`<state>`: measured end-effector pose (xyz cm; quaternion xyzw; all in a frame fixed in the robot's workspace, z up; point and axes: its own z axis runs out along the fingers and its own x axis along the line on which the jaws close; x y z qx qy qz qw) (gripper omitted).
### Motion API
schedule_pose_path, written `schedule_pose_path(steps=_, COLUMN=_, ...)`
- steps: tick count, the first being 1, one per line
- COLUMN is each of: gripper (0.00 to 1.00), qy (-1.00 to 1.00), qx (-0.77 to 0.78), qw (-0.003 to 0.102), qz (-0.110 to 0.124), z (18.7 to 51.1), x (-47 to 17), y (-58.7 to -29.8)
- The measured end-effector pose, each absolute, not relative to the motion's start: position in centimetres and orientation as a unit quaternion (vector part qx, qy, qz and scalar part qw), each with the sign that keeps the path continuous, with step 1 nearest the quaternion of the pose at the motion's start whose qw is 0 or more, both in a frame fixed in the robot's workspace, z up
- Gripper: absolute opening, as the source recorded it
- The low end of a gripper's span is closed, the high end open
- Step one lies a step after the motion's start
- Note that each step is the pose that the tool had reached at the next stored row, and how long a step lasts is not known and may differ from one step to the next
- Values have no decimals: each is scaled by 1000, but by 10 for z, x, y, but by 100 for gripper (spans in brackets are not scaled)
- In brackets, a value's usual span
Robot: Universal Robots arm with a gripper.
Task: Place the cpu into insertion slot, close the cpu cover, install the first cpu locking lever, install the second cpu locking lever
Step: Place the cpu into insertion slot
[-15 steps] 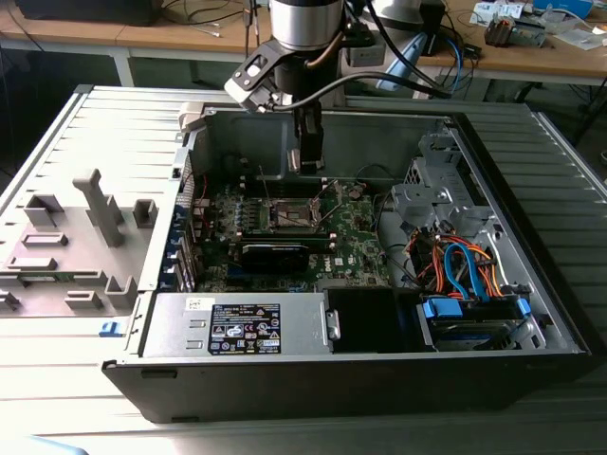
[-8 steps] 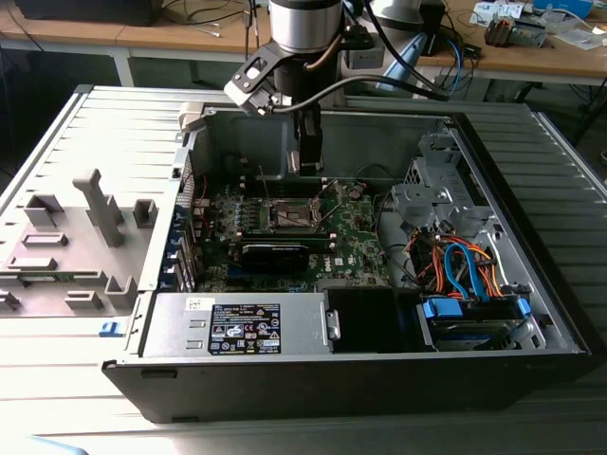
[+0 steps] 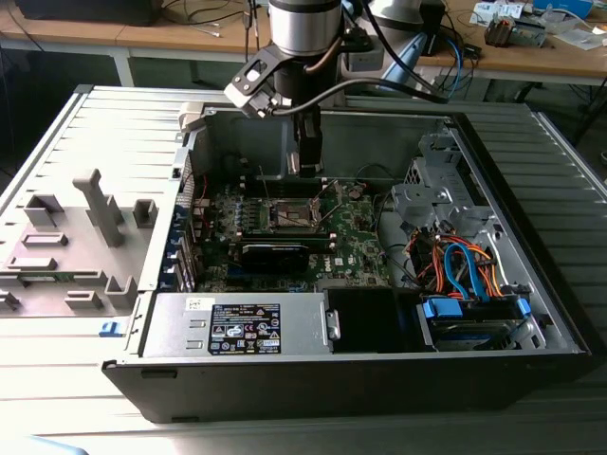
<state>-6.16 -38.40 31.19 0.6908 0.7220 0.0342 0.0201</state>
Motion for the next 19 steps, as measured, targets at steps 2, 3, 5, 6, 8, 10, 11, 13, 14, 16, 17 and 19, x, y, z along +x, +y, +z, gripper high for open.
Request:
schedule_pose_path(steps=2, gripper=55, qy=722, qx=691, qw=20, qz=34, z=311, x=-62, y=-384)
schedule_pose_path(steps=3, gripper=55, qy=722, qx=691, qw=20, qz=34, z=311, x=-62, y=-384)
schedule_pose_path(steps=5, gripper=55, qy=722, qx=691, qw=20, qz=34, z=310, x=-62, y=-384)
schedule_pose_path(steps=6, gripper=55, qy=722, qx=691, qw=20, qz=34, z=310, x=-62, y=-384)
schedule_pose_path(steps=8, gripper=55, qy=722, qx=691, qw=20, qz=34, z=309, x=-62, y=-384)
schedule_pose_path(steps=10, gripper=55, qy=722, qx=691, qw=20, qz=34, z=309, x=-62, y=-384)
schedule_pose_path(steps=11, gripper=55, qy=722, qx=691, qw=20, qz=34, z=308, x=-62, y=-384)
schedule_pose_path(steps=13, gripper=55, qy=722, qx=691, qw=20, qz=34, z=308, x=-62, y=-384)
schedule_pose_path(steps=14, gripper=55, qy=722, qx=691, qw=20, qz=34, z=307, x=-62, y=-384)
schedule_pose_path(steps=16, gripper=55, qy=722, qx=691, qw=20, qz=34, z=307, x=-62, y=-384)
schedule_pose_path(steps=17, gripper=55, qy=722, qx=691, qw=20, qz=34, z=306, x=-62, y=-384)
schedule_pose_path(steps=19, gripper=55, qy=722, qx=691, qw=20, qz=34, z=306, x=-62, y=-384)
